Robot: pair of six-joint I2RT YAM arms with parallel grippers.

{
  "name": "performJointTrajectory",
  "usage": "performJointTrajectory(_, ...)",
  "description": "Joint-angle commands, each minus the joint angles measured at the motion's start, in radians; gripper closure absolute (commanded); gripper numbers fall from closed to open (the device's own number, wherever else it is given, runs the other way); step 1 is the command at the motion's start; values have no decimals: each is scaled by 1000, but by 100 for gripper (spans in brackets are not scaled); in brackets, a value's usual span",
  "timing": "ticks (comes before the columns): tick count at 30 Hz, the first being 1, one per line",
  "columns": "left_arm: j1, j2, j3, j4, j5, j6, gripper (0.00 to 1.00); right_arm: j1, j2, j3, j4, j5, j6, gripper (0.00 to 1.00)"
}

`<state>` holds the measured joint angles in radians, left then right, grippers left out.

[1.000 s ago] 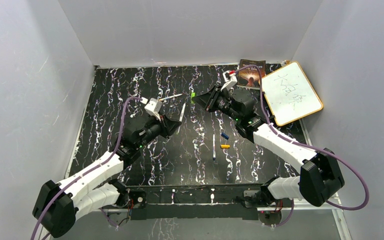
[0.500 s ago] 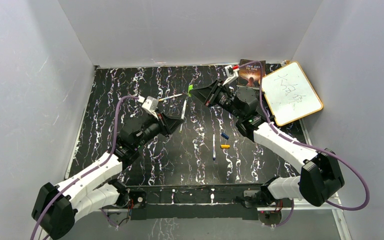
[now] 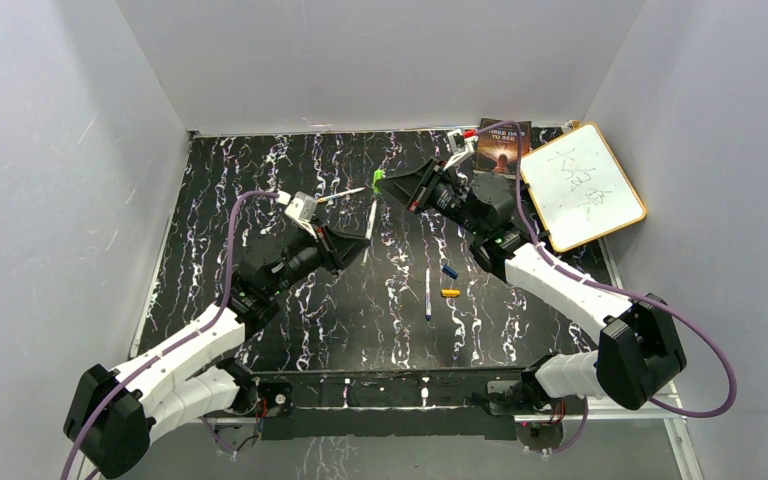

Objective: Insert the pens into the pen caps

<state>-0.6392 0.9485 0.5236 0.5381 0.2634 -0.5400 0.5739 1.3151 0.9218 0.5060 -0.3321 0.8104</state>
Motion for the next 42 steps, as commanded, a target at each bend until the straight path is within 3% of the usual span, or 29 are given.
performJointTrajectory(1,-7,-22,39,25,25,5,100,-4,-7,45,69,-3,-4,100)
performJointTrajectory(42,-8,-16,88,-15,-31,36,100,-4,4,37,70,-62,8,100)
